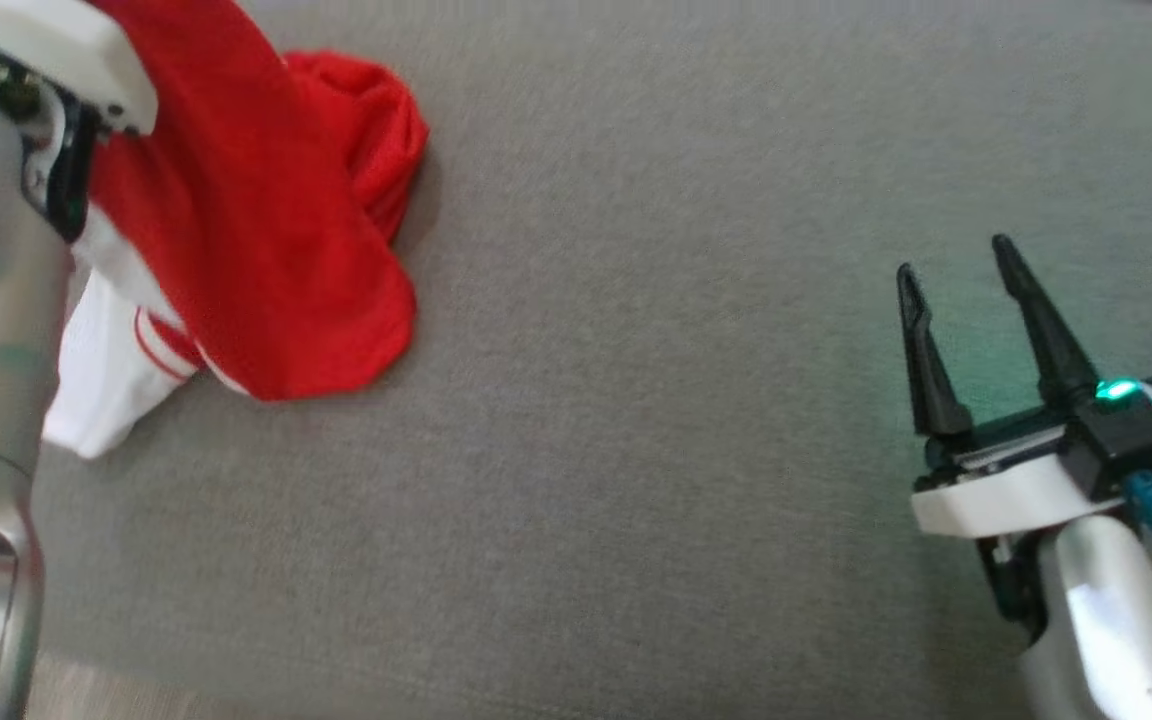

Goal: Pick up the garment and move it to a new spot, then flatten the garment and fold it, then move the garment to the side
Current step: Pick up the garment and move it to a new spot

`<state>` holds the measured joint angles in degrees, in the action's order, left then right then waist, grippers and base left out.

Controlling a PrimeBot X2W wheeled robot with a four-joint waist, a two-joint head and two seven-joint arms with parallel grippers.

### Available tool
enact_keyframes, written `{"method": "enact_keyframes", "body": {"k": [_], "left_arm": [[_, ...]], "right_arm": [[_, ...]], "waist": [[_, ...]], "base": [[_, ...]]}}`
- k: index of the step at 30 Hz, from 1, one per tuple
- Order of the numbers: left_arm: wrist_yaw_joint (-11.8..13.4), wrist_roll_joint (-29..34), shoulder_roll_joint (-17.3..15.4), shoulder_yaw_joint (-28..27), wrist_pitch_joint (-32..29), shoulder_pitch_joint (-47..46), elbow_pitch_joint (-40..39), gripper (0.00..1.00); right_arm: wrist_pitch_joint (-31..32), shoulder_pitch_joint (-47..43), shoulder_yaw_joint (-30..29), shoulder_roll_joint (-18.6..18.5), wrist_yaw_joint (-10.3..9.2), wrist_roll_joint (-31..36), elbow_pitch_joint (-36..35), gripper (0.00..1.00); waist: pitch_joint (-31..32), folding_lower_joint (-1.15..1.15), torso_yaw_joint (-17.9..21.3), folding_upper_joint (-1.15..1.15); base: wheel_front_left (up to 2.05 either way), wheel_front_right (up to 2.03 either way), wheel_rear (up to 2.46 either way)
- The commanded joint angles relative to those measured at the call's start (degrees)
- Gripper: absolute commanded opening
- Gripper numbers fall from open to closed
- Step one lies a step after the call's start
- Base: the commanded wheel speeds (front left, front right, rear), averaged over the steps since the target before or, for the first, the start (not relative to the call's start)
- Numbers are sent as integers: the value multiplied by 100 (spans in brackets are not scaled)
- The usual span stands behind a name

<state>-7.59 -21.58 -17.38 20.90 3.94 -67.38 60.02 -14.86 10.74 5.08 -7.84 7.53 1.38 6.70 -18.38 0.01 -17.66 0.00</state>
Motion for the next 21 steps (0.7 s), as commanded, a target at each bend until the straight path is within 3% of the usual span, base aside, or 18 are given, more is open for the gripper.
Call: {"method": "enact_keyframes", "body": {"k": [1,9,14,21], "left_arm": [[10,25,-388,46,-4,-388,-316,0],[10,-700,-463,914,-588,-532,-1386,0],[10,-1076,-492,1179,-778,-604,-1854,0],[10,-1360,-211,1463,-756,-778,-2068,0]], "right_arm": [[-14,-134,136,100,-4,-61,-133,100],[-14,-626,220,437,-4,-247,-26,100],[-14,-739,396,489,-4,-360,-9,100],[-14,-770,575,494,-4,-684,-59,100]], "waist": [[547,-1,461,0],[1483,-1,1519,0],[1730,-1,2288,0],[1785,-1,3108,0]], "base": [[0,0,0],[0,0,0],[0,0,0],[0,0,0]]}}
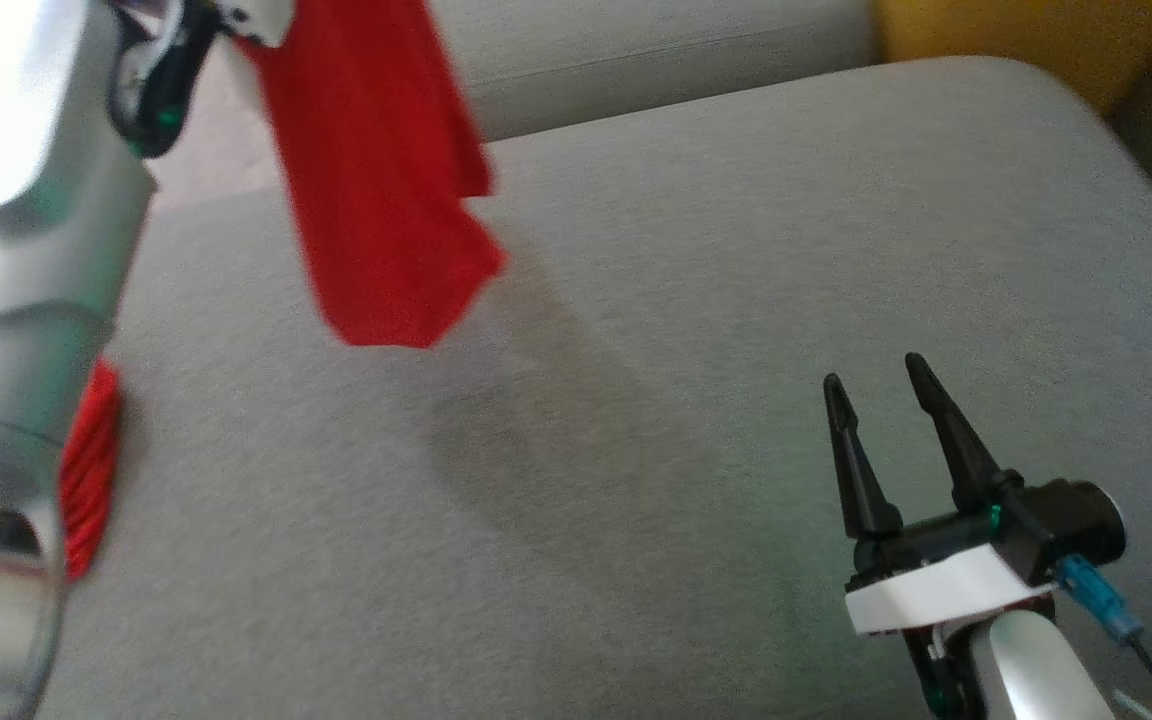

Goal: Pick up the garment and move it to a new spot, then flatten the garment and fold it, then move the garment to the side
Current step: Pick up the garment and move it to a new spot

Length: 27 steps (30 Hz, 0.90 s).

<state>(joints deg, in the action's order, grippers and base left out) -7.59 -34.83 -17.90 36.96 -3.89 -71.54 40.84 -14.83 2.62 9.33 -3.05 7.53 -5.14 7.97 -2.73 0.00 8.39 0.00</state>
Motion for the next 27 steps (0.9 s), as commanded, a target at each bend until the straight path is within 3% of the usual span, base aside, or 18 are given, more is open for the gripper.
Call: {"method": "enact_keyframes", "body": {"k": [1,9,14,17,21,22,23,24,27], "left_arm": [[10,-83,-98,-112,47,-345,-142,0],[10,-495,409,305,322,391,-186,0],[10,-914,734,773,561,1902,-199,0],[10,-1489,999,1065,772,3351,-26,0],[10,-1808,1145,1343,1076,4165,12,0],[10,-1845,1184,1377,1202,4271,13,25],[10,-1859,1229,1441,1312,4354,-10,92],[10,-1913,1275,1495,1403,4429,-67,100],[46,-1781,1344,1575,1675,4502,-79,100]], "right_arm": [[-17,20,173,16,-4,-49,-188,100],[-17,-1,212,16,-4,-160,-239,100],[-17,57,148,16,-4,-289,-270,100],[-17,20,81,17,-4,-312,-235,100],[-17,-64,-80,17,-4,-270,-198,100],[-17,-99,-126,17,-4,-255,-186,100],[-17,-142,-173,17,-4,-232,-168,100],[-17,-189,-217,17,-4,-204,-150,100],[-17,-346,-298,17,-4,-106,-84,100]], "waist": [[226,0,588,0],[77,0,906,0],[-123,0,952,0],[-178,0,889,0],[-150,0,676,0],[-122,0,603,0],[-76,0,515,0],[-19,0,426,0],[183,0,177,0]], "base": [[0,0,0],[0,0,0],[0,0,0],[0,0,0],[0,0,0],[0,0,0],[0,0,0],[0,0,0],[0,0,0]]}}
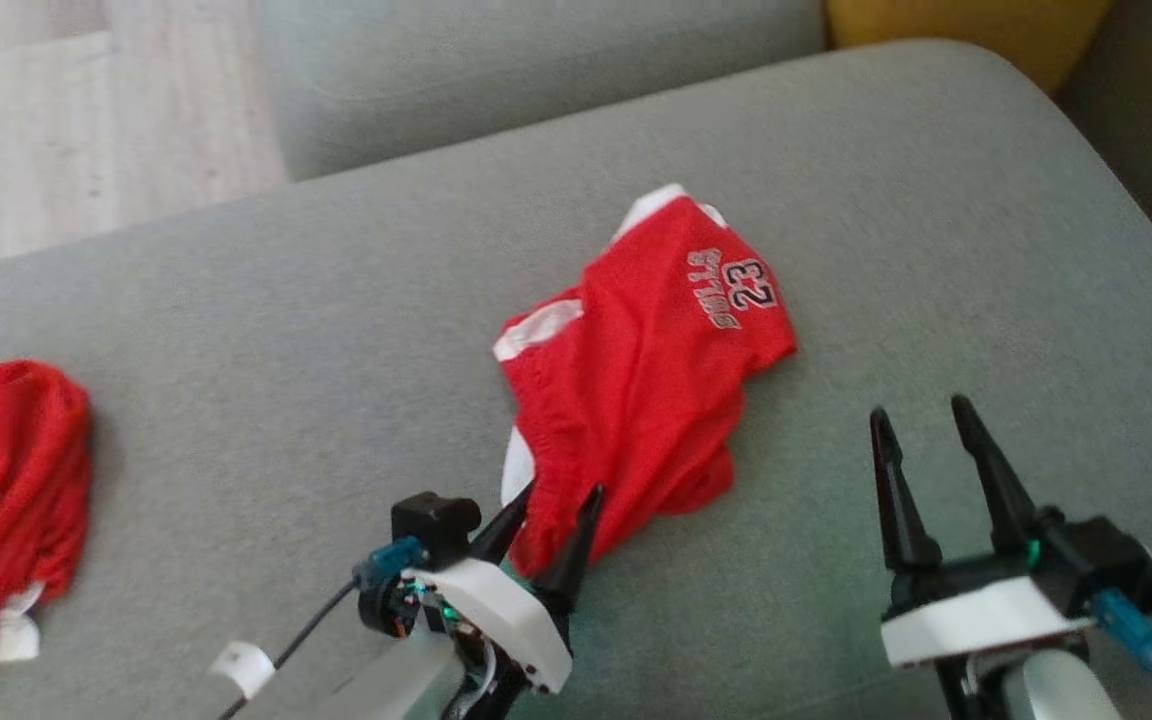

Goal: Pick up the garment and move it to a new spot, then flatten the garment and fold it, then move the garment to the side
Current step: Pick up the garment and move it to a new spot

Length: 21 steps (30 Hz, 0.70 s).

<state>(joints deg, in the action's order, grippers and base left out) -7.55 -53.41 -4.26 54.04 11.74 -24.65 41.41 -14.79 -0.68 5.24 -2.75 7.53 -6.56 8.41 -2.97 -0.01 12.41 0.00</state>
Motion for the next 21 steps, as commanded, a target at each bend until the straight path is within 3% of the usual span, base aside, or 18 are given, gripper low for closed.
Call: {"method": "enact_keyframes", "body": {"k": [1,5,12,16,21], "left_arm": [[121,181,-6,-127,183,-190,-145,100],[755,705,-44,-351,315,-150,-303,100],[1844,2008,-415,-1917,324,903,-2110,100],[1987,2518,-394,-2819,325,1777,-2948,100],[1650,3058,-279,-3564,325,2665,-3579,100]], "right_arm": [[-21,-59,68,-13,-4,57,-119,100],[-21,-170,-59,-13,-4,91,-99,100],[-21,-359,-311,-13,-4,85,-148,100],[-21,-533,-358,-13,-4,99,-157,100],[-21,-807,-369,-13,-4,17,-147,100]], "waist": [[262,1,-312,0],[464,1,-602,0],[718,1,-1053,0],[843,1,-1274,0],[1027,1,-1445,0]], "base": [[0,0,0],[0,0,0],[0,0,0],[0,0,0],[0,0,0]]}}
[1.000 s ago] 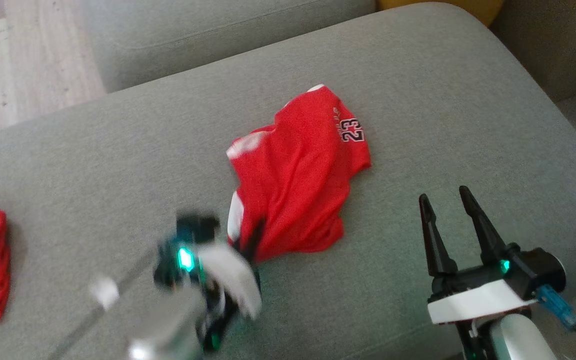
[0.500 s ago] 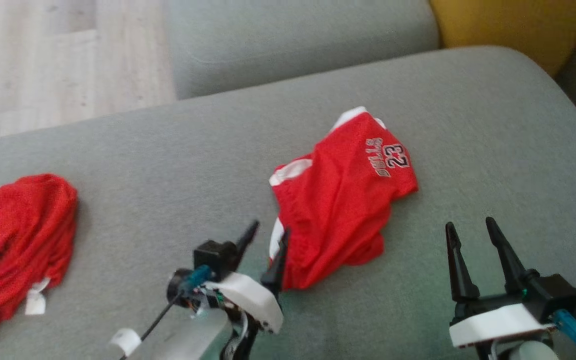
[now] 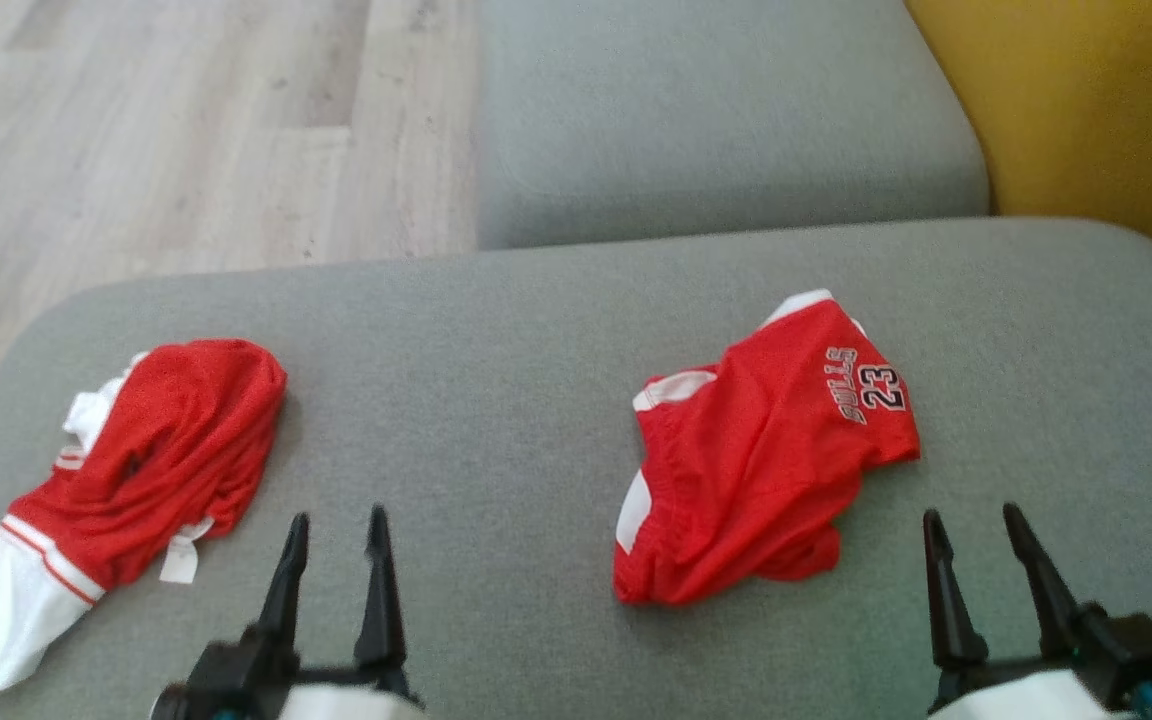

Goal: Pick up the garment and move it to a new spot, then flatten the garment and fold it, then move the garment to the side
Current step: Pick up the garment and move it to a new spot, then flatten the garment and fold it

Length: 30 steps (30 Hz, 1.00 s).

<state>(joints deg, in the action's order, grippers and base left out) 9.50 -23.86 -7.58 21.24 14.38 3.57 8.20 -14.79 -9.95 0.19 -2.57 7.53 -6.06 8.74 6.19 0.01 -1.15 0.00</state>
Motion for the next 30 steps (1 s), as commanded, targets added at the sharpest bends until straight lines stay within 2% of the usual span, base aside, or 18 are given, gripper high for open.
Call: {"method": "enact_keyframes", "body": {"k": [1,2,7,13,20,30], "left_arm": [[-142,198,75,-377,61,7,-328,100],[-142,198,75,-377,61,7,-328,100],[-485,555,225,-720,62,635,-499,100],[-765,802,364,-922,62,761,-431,100],[-933,971,436,-1078,62,748,-328,100],[-1021,1085,465,-1152,62,743,-252,100]], "right_arm": [[-21,63,145,-31,-4,-50,-176,100],[-21,63,145,-31,-4,-50,-176,100],[-21,-118,205,-31,-4,-108,-180,100],[-21,-195,273,-31,-4,-112,-161,100],[-21,-244,313,-31,-4,-121,-155,100],[-21,-282,366,-31,-4,-154,-152,100]], "waist": [[150,-1,-107,0],[150,-1,-107,0],[233,-1,-151,0],[294,-1,-201,0],[351,-1,-220,0],[355,-1,-230,0]], "base": [[0,0,0],[0,0,0],[0,0,0],[0,0,0],[0,0,0],[0,0,0]]}}
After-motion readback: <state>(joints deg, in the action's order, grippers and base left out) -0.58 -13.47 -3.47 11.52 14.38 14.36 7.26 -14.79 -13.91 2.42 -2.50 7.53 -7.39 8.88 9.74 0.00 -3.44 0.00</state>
